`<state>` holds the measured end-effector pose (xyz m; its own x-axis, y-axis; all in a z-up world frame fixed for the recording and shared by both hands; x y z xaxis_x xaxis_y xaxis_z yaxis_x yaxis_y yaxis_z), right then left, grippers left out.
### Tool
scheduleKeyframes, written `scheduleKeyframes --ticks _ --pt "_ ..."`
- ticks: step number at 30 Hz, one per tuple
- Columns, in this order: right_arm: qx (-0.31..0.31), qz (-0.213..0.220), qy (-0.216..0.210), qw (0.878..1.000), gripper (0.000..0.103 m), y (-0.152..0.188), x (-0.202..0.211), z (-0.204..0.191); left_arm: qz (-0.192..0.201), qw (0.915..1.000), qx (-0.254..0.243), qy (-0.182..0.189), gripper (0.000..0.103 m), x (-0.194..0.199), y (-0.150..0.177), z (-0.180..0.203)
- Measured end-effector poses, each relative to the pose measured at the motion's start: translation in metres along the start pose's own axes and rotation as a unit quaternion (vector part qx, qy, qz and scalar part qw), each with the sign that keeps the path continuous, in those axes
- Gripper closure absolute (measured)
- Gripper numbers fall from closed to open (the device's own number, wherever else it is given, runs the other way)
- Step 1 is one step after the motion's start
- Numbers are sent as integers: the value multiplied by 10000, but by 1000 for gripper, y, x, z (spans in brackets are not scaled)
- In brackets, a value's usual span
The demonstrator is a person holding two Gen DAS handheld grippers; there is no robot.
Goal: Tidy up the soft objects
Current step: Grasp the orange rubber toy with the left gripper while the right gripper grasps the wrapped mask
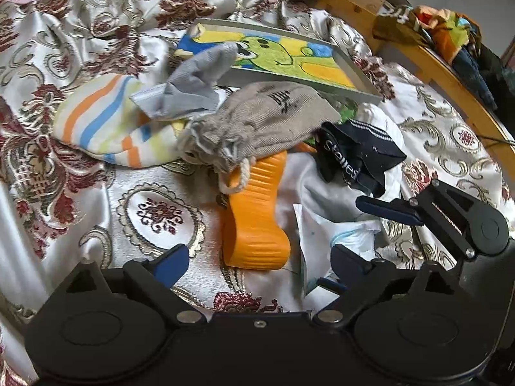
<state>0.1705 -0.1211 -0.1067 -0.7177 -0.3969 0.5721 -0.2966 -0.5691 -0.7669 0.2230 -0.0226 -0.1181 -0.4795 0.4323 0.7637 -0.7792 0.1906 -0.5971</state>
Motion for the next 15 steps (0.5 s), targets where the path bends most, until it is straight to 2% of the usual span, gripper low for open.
scheduleKeyframes --ticks 2,4,8,10,15 --pt "-33 -47 -16 10000 36 1 0 2 -33 10000 -11 46 12 -4 0 1" --pt "-29 -126 54 9999 41 4 0 4 -31 10000 -40 32 12 -6 0 0" --pt "-99 -256 188 9994 47 8 -1 11 99 9991 -363 -196 15 -8 -3 2" --pt "-77 -246 204 9995 50 8 0 11 141 9977 -572 -326 23 -8 -5 4" --pt "-102 -248 203 9994 60 9 1 12 112 9949 -894 -463 36 -10 -3 8"
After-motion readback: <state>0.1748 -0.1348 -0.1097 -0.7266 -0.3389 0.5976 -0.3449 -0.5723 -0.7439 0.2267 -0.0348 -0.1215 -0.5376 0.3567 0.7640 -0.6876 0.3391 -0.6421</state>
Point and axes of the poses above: each gripper's, at about its wrist camera, not at the fingertips, and x roughly against the way its jaws point, z to its right, y to its underside, the point moved 10 cm from there along -x, roughly the way its jaws point, and after that the axes turned 8 degrees about -x, right-handed, at the moved point
